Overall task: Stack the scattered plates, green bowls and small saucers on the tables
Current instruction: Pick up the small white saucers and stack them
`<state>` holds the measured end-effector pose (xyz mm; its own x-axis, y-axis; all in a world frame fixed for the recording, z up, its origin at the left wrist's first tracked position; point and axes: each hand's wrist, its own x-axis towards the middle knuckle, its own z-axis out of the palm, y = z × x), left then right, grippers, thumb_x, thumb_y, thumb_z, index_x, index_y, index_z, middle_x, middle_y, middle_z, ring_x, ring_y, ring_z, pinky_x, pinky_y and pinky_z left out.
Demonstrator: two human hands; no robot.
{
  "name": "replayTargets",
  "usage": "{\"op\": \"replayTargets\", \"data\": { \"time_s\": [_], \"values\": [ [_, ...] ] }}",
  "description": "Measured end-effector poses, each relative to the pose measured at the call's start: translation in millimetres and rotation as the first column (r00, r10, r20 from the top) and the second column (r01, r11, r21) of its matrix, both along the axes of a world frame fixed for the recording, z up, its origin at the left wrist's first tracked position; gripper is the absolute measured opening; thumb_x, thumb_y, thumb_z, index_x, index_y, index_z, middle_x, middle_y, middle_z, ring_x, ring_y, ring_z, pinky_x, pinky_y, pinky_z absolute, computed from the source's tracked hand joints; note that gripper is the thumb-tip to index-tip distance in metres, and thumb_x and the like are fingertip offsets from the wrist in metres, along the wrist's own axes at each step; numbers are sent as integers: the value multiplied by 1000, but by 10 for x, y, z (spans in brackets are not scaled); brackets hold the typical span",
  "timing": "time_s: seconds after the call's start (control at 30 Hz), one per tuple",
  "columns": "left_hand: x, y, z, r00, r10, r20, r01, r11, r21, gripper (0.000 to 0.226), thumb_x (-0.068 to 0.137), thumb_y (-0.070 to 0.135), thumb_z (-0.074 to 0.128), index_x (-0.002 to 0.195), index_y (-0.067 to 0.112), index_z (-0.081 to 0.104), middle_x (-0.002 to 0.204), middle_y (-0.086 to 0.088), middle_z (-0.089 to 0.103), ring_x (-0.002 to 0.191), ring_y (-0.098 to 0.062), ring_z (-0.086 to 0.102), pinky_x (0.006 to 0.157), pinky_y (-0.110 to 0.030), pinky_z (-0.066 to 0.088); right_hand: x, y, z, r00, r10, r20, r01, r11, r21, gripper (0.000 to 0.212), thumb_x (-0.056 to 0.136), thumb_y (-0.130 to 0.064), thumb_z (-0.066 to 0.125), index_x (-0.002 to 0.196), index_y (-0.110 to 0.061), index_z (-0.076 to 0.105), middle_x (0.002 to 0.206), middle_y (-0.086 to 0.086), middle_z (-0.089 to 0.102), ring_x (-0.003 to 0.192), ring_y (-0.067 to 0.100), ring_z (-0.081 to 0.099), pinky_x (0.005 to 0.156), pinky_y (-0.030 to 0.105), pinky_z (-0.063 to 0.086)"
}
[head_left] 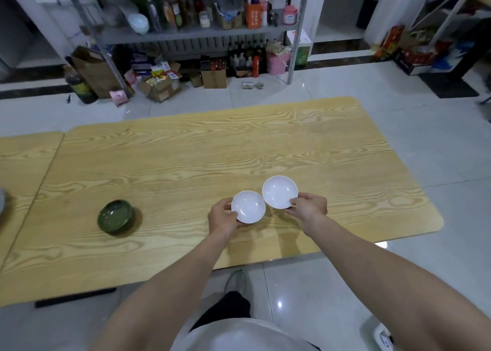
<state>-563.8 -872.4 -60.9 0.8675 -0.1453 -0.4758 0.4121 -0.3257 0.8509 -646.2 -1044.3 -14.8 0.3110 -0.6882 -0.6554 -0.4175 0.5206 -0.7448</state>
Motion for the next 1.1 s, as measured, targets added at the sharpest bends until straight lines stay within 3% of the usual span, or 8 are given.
{"op": "replayTargets", "data": {
  "time_s": [0.1,0.23,0.4,0.53,0.7,0.9,1.03,1.1],
  "values": [
    [104,255,86,996,83,27,-83,996,-13,45,85,-11,54,121,14,63,106,-4,61,83,-26,68,73,-46,61,123,191,25,997,77,0,-77,997,8,27,82,14,64,105,-2,65,113,19,67,85,36,72,47,23,53],
    [271,620,158,978,201,54,-198,978,-62,41,84,-10,57,109,22,63,111,-6,61,86,-27,68,69,-43,62,344,489,20,991,136,17,-137,990,32,30,83,15,62,110,2,65,113,20,65,86,38,71,47,23,54],
    [625,995,196,967,246,70,-238,966,-102,39,86,-9,57,117,14,63,112,-8,60,87,-27,68,59,-31,60,713,873,-54,984,180,-3,-180,983,26,28,82,14,63,106,0,66,112,20,66,86,38,71,41,20,51],
    [978,1167,191,975,210,72,-201,973,-115,36,86,-9,58,108,20,63,110,-7,61,87,-29,68,63,-36,61,1052,1124,-154,986,166,6,-166,986,29,23,82,15,63,97,-2,65,106,21,67,81,36,71,45,23,55],
    [1279,1236,105,986,162,45,-156,981,-113,36,86,-11,57,105,19,62,104,-5,61,82,-30,67,67,-43,62,1349,1332,-305,988,157,-3,-157,987,42,21,83,14,63,95,-3,65,100,19,68,76,32,71,64,31,58],
    [1449,1289,-94,995,102,-20,-103,990,-99,42,85,-9,61,121,14,65,110,-7,62,84,-30,70,68,-44,62,1530,1430,-502,987,162,-12,-161,984,79,22,82,14,65,91,-6,65,99,20,70,83,35,73,75,38,61],
    [1502,1298,-176,997,60,-48,-65,992,-112,41,87,-9,59,121,14,64,108,-6,62,93,-30,68,69,-41,62,1566,1435,-634,983,182,-2,-181,977,109,19,84,13,66,85,-6,65,93,20,70,79,34,73,78,39,60],
    [1529,1292,-221,998,45,-53,-51,992,-112,40,88,-9,59,118,15,65,107,-5,62,96,-29,67,70,-42,62,1583,1438,-689,984,180,5,-179,977,119,17,85,13,65,92,-2,67,93,21,70,80,34,72,78,38,59]
  ]
}}
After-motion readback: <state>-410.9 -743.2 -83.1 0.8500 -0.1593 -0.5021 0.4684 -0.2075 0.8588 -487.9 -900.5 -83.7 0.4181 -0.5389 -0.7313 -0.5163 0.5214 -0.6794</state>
